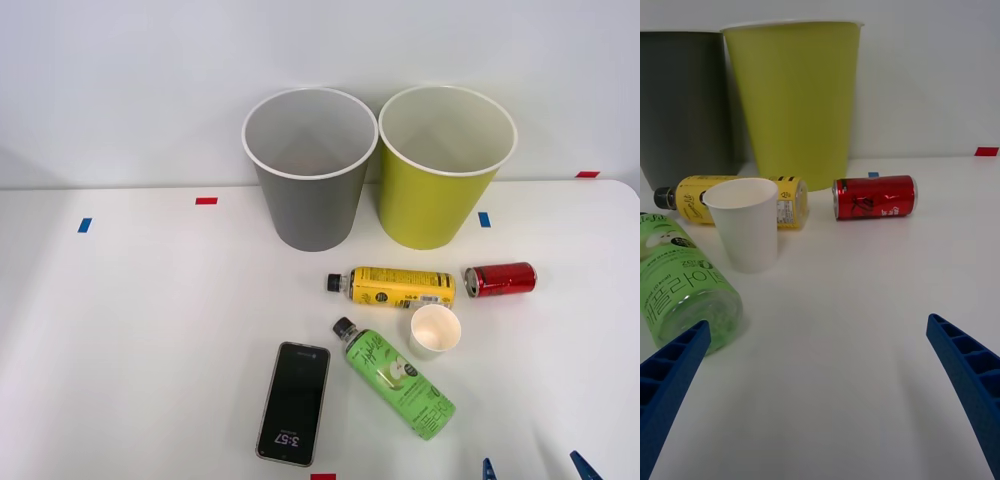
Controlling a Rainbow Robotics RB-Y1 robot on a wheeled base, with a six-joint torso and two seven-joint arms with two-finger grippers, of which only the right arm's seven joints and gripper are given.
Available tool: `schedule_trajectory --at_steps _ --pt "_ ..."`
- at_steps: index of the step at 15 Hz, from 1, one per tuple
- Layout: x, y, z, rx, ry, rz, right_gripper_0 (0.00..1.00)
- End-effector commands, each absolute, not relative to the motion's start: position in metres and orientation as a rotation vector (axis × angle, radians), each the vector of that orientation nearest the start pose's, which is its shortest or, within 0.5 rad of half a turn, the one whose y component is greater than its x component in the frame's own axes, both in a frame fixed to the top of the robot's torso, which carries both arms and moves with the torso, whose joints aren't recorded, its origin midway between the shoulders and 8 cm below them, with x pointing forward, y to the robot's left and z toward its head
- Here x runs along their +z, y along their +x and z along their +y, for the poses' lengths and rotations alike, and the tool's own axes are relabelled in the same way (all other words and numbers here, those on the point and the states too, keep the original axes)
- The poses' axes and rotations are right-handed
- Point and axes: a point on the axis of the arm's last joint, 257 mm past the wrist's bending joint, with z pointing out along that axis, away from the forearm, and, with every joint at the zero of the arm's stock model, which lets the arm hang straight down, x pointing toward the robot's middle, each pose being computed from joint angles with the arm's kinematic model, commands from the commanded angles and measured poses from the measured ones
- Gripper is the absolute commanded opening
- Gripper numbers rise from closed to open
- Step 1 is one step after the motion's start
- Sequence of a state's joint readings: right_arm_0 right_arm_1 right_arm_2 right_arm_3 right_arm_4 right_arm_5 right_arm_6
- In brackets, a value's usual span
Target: Put cans in the gray bin, plastic bottles in the light green bin
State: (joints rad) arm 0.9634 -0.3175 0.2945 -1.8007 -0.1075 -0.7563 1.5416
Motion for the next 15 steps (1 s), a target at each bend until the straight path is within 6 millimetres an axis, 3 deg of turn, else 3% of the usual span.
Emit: schedule_trajectory --at_steps 1,15 --pt "-0.2946 0.2123 -0.2419 0.069 -0.038 1.571 1.00" --pt "-0.2946 0.2123 -0.2419 0.069 -0.038 1.571 1.00"
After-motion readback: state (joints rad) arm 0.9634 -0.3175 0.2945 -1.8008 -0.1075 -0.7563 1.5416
